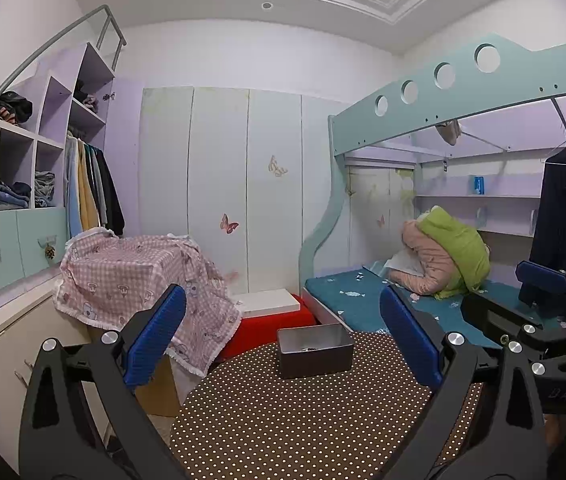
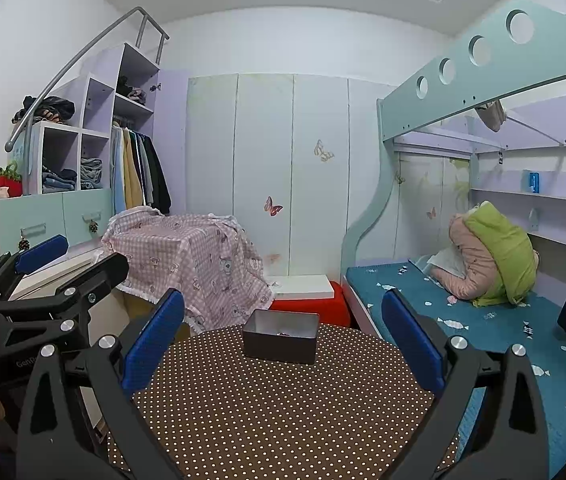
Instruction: Organize jewelry
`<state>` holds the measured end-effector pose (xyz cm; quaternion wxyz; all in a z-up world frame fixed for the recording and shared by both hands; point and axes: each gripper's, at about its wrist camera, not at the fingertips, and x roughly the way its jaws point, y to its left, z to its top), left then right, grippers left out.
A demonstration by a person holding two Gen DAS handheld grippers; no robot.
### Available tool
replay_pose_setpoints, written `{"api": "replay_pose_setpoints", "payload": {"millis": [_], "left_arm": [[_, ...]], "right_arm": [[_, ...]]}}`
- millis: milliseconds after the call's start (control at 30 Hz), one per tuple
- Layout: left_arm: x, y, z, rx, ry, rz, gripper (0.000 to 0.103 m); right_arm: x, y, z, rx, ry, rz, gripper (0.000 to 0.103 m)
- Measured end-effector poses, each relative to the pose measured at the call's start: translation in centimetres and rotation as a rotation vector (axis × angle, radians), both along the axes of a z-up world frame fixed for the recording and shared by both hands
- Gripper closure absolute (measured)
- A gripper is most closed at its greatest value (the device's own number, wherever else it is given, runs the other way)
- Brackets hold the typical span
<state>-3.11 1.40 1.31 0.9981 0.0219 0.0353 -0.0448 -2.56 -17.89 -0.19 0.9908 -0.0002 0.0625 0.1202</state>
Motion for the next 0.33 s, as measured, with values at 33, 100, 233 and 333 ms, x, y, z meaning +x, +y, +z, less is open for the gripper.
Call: {"api": "replay_pose_setpoints", "payload": {"millis": [33, 100, 233, 333], "left_arm": [[0.07, 0.09, 0.05, 0.0, 0.001, -0.002, 0.006], [0.25, 0.21, -0.02, -0.002, 0.005, -0.003, 0.006], [0.41, 0.23, -0.21, 0.001, 0.007, -0.001, 0.005], [0.68, 0.18, -0.41, 0.005, 0.011, 0.003, 0.005]], "right_arm": [[-0.03, 0.0, -0.05, 0.001, 0.001, 0.0, 0.008], [0.0, -0.02, -0.05, 0.003, 0.003, 0.001, 0.008], [0.04, 0.14, -0.11, 0.012, 0.013, 0.004, 0.008], [0.12, 0.24, -0.25, 0.016, 0.023, 0.004, 0.008]]}}
